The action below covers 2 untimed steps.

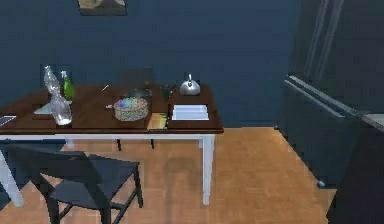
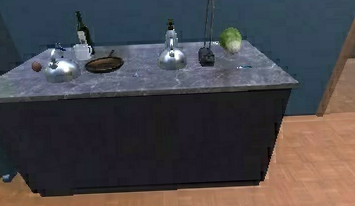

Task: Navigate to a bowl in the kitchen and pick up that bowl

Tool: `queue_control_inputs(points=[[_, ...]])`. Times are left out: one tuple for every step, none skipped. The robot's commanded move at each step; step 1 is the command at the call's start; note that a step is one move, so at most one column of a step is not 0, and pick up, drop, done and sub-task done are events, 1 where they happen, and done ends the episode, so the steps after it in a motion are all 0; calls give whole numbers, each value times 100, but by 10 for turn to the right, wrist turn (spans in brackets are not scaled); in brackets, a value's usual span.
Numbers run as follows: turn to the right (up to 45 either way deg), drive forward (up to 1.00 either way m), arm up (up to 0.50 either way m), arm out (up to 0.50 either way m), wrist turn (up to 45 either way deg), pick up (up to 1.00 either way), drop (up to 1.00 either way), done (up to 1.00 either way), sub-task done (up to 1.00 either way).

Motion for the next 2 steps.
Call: queue_control_inputs(points=[[30, 0, 0, 0, 0, 0, 0, 0, 0], [0, 45, 0, 0, 0, 0, 0, 0, 0]])
